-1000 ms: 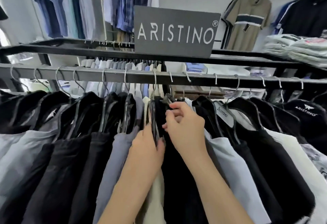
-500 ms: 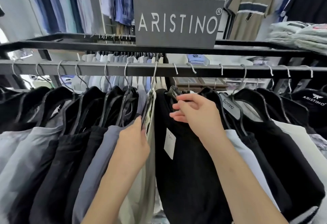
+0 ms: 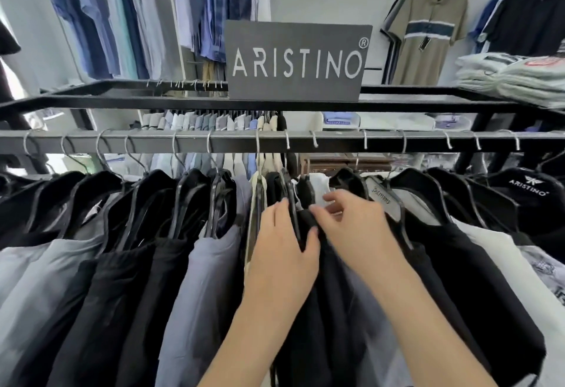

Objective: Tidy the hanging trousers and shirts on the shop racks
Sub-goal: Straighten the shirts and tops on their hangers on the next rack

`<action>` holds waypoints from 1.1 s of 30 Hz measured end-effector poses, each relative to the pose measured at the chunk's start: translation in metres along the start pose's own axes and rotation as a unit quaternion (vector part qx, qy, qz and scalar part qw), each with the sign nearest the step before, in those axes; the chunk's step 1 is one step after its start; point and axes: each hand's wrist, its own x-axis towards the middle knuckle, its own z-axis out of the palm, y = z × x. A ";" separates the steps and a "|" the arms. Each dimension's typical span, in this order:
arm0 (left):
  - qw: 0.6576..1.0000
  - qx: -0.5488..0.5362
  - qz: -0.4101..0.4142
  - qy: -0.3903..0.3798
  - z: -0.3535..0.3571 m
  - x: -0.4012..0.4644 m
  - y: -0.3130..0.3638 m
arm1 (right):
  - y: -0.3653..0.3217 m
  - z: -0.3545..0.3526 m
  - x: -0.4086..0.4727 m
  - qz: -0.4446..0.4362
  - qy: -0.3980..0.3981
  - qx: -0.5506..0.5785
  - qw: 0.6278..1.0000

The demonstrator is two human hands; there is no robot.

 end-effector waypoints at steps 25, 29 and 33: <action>0.979 0.138 -0.139 -0.048 -0.020 0.004 0.009 | 0.037 -0.037 0.030 -0.138 -0.124 -0.147 0.972; 0.975 0.175 -0.134 -0.031 -0.012 -0.002 0.020 | 0.041 -0.039 0.028 -0.140 -0.115 -0.118 0.976; 0.972 0.185 -0.140 -0.026 -0.008 0.012 0.027 | 0.036 -0.040 0.017 -0.139 -0.076 -0.106 0.982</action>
